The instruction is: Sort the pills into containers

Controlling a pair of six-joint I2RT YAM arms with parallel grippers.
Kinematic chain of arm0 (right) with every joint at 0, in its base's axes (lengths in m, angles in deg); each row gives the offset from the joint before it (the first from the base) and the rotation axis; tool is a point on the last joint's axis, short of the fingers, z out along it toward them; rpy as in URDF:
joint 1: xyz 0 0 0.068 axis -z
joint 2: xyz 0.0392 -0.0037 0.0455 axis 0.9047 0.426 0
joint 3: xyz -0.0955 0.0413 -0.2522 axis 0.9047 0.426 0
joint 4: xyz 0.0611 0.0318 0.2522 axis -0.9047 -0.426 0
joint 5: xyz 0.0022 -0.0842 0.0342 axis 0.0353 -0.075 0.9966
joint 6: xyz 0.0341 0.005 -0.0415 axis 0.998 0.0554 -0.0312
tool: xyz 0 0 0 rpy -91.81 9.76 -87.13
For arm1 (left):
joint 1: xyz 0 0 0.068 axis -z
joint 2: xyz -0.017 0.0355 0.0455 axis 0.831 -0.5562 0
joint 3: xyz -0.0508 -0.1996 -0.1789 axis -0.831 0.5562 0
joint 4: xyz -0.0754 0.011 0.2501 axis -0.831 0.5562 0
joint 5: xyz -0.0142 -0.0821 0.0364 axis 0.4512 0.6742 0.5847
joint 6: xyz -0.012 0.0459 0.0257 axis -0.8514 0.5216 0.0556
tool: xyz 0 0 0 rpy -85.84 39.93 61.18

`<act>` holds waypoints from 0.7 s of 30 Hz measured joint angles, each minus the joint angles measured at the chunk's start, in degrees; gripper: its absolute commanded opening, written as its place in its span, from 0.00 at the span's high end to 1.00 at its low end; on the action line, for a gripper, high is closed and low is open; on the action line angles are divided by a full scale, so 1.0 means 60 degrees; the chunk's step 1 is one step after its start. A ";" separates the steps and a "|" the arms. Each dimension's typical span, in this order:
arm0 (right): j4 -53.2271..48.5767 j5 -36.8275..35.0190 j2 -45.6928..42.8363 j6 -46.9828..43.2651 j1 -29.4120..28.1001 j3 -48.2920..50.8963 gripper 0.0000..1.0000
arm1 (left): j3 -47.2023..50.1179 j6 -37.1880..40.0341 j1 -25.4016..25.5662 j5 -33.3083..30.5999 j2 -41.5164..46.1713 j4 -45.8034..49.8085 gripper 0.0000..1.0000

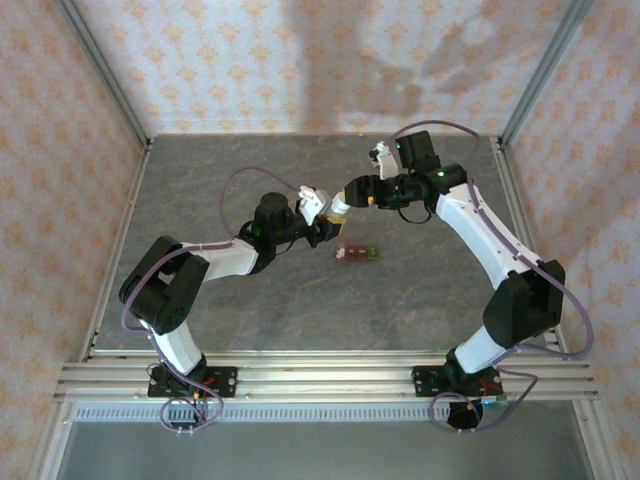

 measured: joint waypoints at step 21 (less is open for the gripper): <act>0.0255 0.0488 0.0736 0.0204 -0.0291 -0.0186 0.58 | 0.0000 -0.0007 0.0000 -0.0004 0.0000 0.0040 1.00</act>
